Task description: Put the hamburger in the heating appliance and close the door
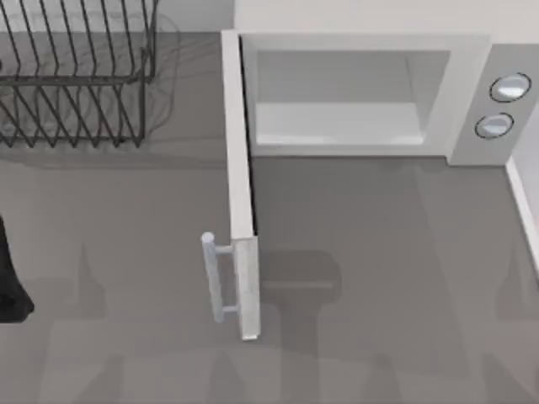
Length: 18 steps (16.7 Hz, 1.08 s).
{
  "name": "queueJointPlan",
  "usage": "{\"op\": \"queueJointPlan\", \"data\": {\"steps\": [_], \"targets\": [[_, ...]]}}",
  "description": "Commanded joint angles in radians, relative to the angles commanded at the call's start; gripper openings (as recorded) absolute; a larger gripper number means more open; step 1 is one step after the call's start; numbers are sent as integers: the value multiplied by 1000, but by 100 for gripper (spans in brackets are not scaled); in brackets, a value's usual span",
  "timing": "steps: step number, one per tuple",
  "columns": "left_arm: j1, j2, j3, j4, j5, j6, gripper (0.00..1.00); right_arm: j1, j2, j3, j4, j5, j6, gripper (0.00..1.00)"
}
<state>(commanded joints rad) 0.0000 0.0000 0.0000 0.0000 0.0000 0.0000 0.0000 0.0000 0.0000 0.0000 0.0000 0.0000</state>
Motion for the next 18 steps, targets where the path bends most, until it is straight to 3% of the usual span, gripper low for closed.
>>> {"op": "queueJointPlan", "data": {"steps": [6, 18], "targets": [[0, 0, 0, 0, 0, 0, 100, 9, 109, 78, -98, -1, -95, 100], [0, 0, 0, 0, 0, 0, 100, 59, 1041, 574, -782, 4, -721, 100]]}}
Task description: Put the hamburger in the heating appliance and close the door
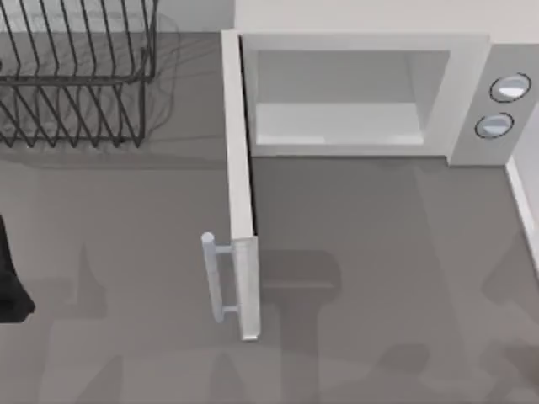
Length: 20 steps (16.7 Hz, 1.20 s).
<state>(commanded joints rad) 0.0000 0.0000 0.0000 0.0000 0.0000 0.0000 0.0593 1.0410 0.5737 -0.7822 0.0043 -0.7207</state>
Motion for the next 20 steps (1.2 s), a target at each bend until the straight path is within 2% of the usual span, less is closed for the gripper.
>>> {"op": "queueJointPlan", "data": {"steps": [5, 12, 15, 20], "targets": [[0, 0, 0, 0, 0, 0, 100, 13, 240, 141, -177, 1, -168, 100], [0, 0, 0, 0, 0, 0, 100, 11, 274, 158, -198, 1, -193, 100], [0, 0, 0, 0, 0, 0, 100, 14, 311, 122, -130, 1, -194, 100], [0, 0, 0, 0, 0, 0, 100, 16, 431, 7, 117, 1, -191, 100]]}}
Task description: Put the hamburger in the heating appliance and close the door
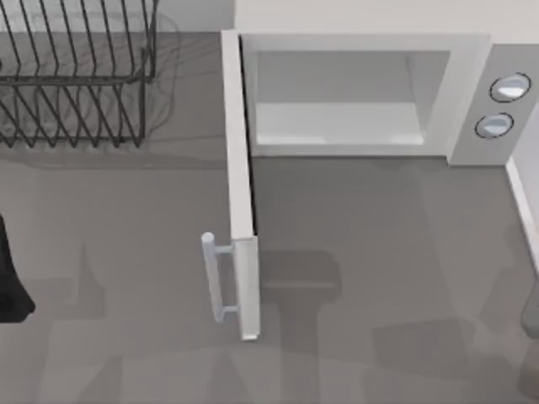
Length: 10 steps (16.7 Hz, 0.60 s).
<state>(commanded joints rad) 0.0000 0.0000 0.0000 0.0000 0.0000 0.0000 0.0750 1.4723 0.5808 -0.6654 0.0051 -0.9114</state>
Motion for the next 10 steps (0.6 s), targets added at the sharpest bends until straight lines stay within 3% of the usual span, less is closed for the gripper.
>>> {"op": "queueJointPlan", "data": {"steps": [7, 10], "targets": [[0, 0, 0, 0, 0, 0, 100, 1, 51, -47, 90, 0, 1, 100], [0, 0, 0, 0, 0, 0, 100, 1, 51, -47, 90, 0, 1, 77]]}}
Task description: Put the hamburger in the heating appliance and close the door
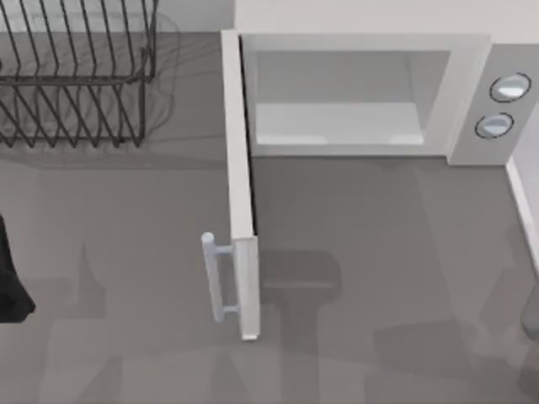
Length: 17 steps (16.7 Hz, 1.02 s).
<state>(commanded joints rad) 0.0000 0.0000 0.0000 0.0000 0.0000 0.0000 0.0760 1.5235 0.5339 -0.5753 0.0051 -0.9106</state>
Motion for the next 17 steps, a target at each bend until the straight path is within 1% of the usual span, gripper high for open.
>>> {"op": "queueJointPlan", "data": {"steps": [10, 11, 17], "targets": [[0, 0, 0, 0, 0, 0, 100, 0, 0, 0, 0, 0, 0, 2], [0, 0, 0, 0, 0, 0, 100, 0, 0, 0, 0, 0, 0, 0], [0, 0, 0, 0, 0, 0, 100, 0, 0, 0, 0, 0, 0, 0]]}}
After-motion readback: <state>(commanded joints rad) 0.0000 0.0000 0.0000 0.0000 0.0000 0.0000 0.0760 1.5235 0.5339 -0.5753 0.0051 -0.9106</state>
